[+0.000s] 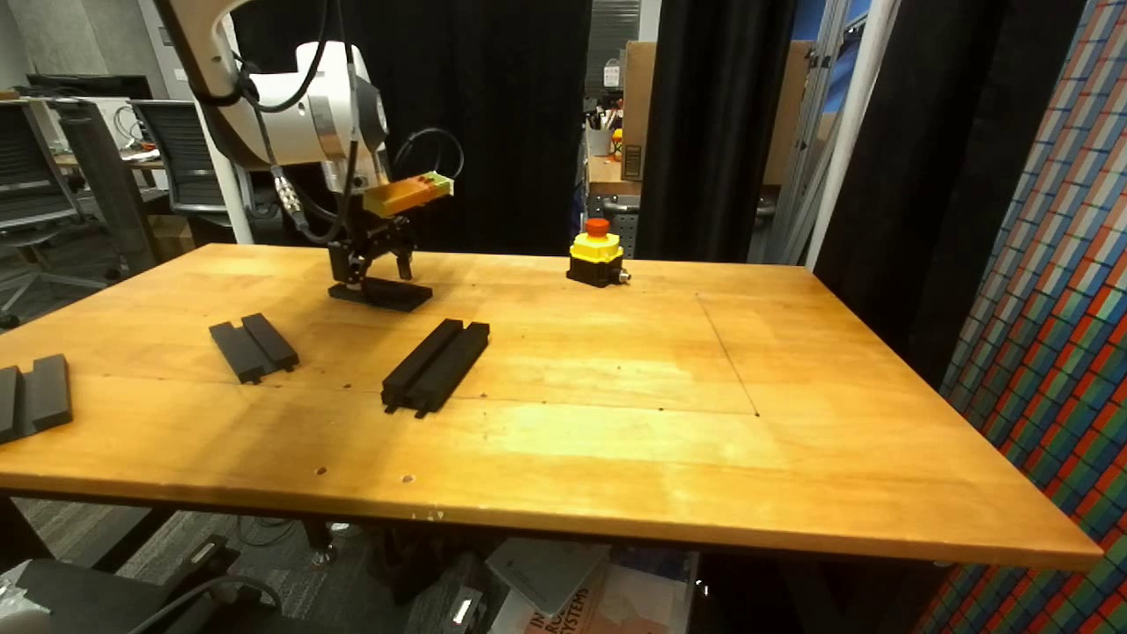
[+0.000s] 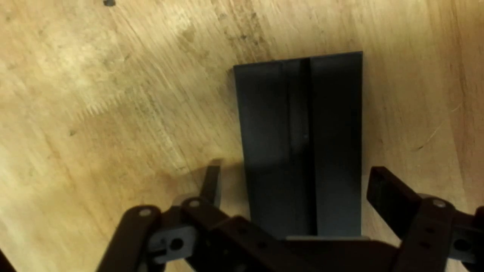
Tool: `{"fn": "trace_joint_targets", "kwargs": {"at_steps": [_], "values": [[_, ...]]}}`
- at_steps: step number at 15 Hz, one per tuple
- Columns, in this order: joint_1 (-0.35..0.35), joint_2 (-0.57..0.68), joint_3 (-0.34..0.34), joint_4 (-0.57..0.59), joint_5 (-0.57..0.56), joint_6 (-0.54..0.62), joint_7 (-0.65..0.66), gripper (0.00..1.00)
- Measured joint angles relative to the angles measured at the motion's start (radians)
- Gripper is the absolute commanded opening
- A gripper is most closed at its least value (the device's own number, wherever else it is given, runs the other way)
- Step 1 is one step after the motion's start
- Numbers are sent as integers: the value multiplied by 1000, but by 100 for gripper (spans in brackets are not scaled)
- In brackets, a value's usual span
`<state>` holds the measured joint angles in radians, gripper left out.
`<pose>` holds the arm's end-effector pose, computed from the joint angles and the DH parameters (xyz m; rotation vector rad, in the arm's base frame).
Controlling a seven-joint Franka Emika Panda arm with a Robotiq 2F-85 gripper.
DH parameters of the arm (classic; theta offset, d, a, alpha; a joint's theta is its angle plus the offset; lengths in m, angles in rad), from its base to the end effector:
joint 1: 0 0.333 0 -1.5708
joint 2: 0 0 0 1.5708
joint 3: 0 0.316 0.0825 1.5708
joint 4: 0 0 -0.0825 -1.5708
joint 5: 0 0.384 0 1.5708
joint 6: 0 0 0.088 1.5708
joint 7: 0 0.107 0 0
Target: Pile up all the black objects on the table
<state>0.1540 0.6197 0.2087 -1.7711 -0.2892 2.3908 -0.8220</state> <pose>0.6242 0.2222 0.2185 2.3835 1.9195 0.0045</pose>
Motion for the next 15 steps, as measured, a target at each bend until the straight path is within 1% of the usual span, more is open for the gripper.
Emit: {"fn": "trace_joint_targets", "kwargs": {"at_steps": [8, 9, 10, 11, 12, 15], "values": [[-22, 6, 0, -8, 2, 13, -1, 100], [-24, 7, 0, -8, 2, 13, -1, 97], [-26, 8, 0, -8, 3, 13, -1, 75], [-28, 8, 0, -8, 3, 13, -1, 72], [-29, 9, 0, -8, 3, 13, -1, 72], [-30, 7, 1, -7, 7, 13, -2, 50]]}}
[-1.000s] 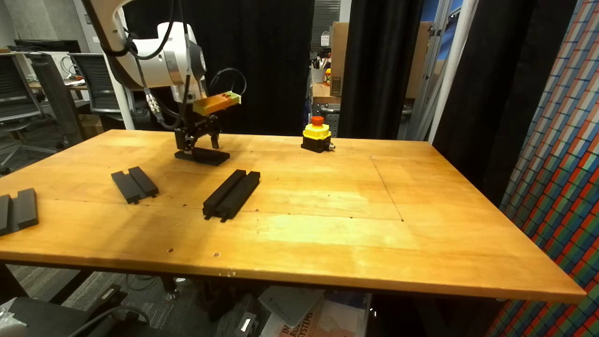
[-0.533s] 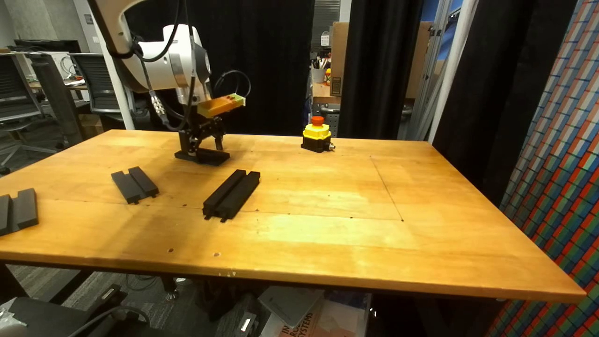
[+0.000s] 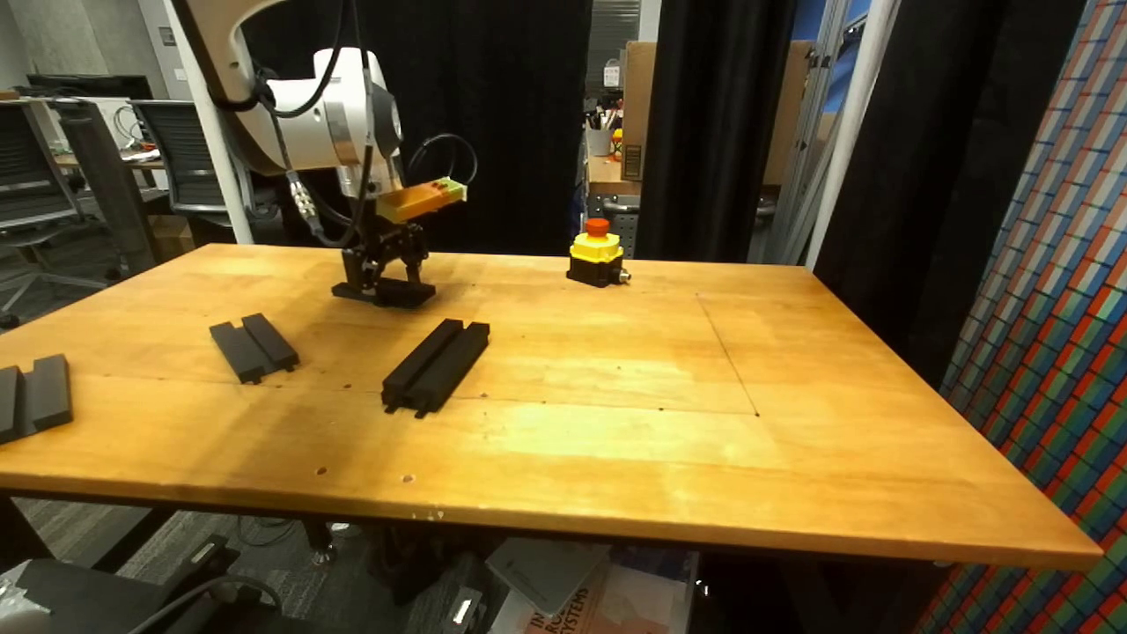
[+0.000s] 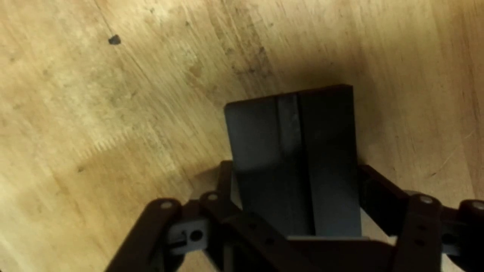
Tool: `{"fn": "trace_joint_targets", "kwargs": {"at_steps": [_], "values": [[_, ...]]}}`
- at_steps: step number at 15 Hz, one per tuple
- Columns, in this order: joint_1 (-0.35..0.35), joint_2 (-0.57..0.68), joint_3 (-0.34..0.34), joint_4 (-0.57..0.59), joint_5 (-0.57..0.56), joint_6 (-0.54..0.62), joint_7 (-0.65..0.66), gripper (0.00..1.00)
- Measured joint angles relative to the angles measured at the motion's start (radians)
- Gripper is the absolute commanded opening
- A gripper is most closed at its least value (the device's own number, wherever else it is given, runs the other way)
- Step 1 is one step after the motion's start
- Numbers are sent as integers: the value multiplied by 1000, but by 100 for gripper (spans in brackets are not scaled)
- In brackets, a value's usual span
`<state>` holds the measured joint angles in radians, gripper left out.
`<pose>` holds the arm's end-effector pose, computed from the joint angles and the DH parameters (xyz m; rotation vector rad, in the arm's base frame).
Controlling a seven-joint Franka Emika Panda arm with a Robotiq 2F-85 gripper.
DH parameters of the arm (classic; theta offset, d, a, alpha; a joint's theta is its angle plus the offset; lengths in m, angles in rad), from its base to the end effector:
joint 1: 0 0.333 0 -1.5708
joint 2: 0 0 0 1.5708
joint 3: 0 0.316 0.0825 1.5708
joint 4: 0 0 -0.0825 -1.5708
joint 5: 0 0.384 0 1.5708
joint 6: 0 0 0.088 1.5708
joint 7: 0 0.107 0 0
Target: Pile up all the black objects on the table
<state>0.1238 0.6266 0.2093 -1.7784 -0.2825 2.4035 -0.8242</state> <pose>0.6284 0.2039 0.2122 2.4195 1.8883 0.0040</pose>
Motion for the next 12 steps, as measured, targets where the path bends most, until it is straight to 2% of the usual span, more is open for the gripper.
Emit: {"fn": "trace_joint_targets", "kwargs": {"at_steps": [2, 7, 12], "values": [[-1, -7, 0, 3, 6, -2, 0, 46], [-4, -7, -2, 3, 42, -7, 28, 45], [-4, -37, -5, -22, 94, -29, 179, 45]]}}
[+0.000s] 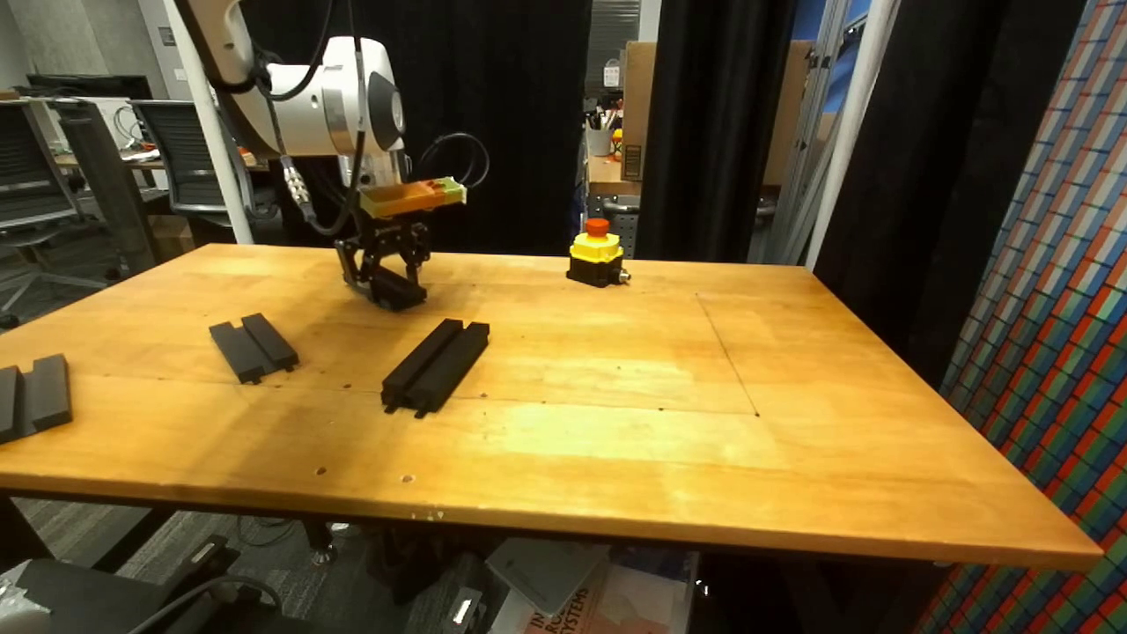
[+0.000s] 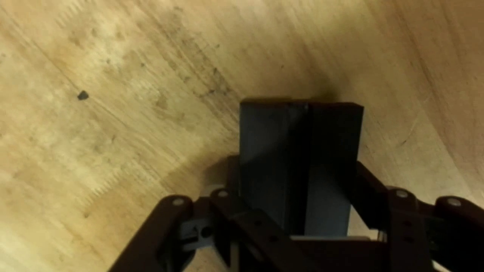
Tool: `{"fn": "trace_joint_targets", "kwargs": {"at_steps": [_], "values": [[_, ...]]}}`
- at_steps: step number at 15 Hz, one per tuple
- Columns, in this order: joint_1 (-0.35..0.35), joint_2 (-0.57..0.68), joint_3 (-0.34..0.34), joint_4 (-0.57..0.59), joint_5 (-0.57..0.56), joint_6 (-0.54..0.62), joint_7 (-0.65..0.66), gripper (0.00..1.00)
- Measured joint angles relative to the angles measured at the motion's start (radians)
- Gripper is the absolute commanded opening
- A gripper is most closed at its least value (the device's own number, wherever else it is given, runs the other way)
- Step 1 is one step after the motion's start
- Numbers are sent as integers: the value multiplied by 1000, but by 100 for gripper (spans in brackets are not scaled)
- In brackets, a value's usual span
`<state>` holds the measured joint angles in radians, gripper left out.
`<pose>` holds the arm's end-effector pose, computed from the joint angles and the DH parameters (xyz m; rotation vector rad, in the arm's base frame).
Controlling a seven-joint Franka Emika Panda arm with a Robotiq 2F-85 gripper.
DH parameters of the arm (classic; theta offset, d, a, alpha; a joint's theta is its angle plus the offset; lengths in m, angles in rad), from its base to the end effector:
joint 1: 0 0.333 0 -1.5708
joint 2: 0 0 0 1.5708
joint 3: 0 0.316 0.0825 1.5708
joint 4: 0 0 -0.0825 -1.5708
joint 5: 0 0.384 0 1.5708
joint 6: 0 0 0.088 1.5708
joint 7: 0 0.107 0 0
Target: Pile up all the black objects on the table
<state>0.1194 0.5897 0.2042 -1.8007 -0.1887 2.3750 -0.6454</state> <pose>0.6240 0.1969 0.2240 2.6861 1.5947 -0.0018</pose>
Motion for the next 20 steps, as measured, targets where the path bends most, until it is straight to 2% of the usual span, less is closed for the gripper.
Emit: {"fn": "trace_joint_targets", "kwargs": {"at_steps": [7, 15, 20], "values": [[-7, -175, -17, -141, 18, -11, 254, 45], [-19, -473, -87, -470, 37, 27, 520, 45], [-20, -601, -122, -643, 37, 84, 709, 45]]}}
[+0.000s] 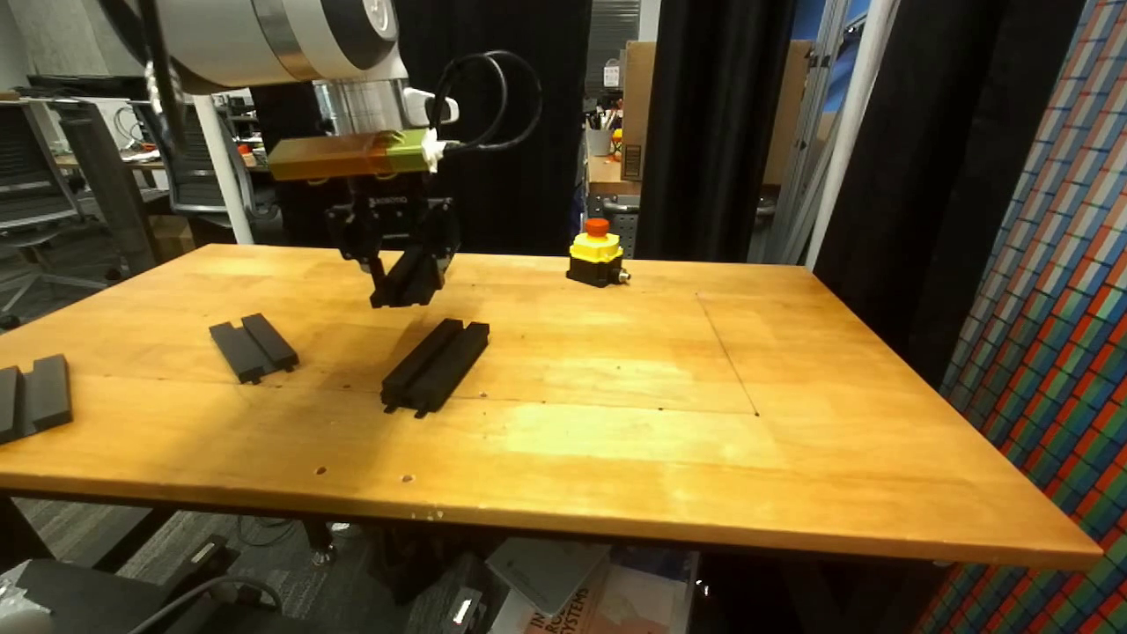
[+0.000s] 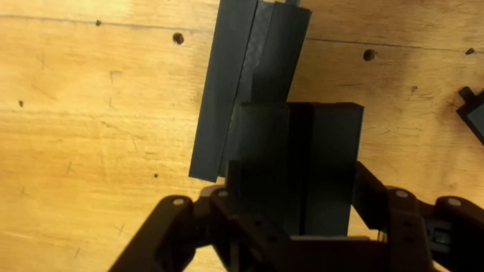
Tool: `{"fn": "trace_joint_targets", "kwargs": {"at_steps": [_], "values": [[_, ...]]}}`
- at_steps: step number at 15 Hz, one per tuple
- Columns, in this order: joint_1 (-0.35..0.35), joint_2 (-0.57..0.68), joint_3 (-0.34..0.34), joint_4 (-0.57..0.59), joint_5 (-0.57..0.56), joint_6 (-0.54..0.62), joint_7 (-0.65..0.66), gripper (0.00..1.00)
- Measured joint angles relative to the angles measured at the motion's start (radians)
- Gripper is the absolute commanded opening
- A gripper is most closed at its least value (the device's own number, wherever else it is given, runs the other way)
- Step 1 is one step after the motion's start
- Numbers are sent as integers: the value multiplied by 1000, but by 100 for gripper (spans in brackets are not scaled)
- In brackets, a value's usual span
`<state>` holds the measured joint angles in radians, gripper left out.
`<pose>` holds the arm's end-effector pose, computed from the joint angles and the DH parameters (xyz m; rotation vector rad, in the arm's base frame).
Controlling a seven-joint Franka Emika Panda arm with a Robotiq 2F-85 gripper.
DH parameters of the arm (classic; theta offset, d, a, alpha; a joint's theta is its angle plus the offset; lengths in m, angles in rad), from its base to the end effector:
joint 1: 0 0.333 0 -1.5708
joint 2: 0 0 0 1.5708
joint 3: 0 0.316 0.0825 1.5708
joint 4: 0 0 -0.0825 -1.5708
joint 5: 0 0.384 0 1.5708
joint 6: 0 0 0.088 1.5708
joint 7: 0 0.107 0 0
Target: Pile up all the black objects on the table
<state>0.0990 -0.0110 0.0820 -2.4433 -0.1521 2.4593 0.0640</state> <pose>0.4747 0.0870 0.3076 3.0259 0.3554 0.0589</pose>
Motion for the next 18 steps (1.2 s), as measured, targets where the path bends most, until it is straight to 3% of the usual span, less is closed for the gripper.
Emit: {"fn": "trace_joint_targets", "kwargs": {"at_steps": [7, 18], "values": [[-11, -27, -10, -101, -13, 48, 162, 45], [-45, -19, -18, -163, -21, 99, 228, 45]]}}
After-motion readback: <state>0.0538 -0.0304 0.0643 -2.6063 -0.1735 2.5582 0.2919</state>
